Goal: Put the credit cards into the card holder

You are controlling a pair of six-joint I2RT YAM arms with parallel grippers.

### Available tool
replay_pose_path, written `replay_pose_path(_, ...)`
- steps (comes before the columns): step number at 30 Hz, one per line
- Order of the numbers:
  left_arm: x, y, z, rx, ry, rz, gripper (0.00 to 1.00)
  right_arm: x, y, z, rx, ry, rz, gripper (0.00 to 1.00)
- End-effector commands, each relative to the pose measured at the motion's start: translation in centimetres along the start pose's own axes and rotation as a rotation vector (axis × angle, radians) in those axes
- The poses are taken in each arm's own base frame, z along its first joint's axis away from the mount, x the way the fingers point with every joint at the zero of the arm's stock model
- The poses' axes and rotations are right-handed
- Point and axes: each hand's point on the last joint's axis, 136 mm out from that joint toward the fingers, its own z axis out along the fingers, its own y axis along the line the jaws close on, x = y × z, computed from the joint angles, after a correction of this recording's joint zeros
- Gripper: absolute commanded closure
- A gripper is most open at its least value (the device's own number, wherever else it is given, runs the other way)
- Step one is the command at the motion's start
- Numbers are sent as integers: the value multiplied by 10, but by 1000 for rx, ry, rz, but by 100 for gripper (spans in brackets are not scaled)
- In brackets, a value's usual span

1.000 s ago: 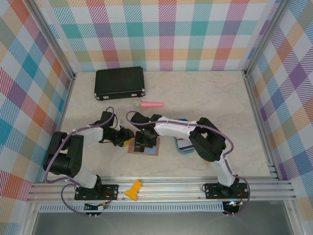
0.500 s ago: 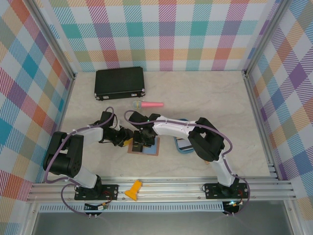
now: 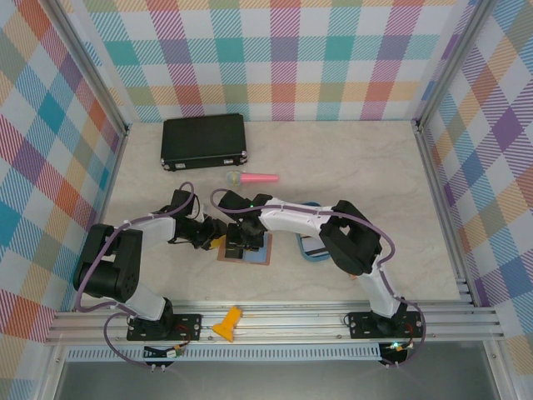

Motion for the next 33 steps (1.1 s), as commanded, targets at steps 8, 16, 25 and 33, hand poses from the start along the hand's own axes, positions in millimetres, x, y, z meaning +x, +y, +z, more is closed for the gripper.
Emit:
replay_pose_path(8,36,51,9,-162,104,-112,60,-12,30,12,-77,-21,-70,52)
replay_pose_path(16,37,51,9,-160,107,-113,60,-15,42,9,-114,-40,-97,53)
replay_pose_path(25,37,50,9,-159,106,-113,60,-16,56,5,-182,-57,-114,53)
replay_pose_path(33,36,50,9,-156,103,-115,60,-9,61,1,-231,-67,-127,53)
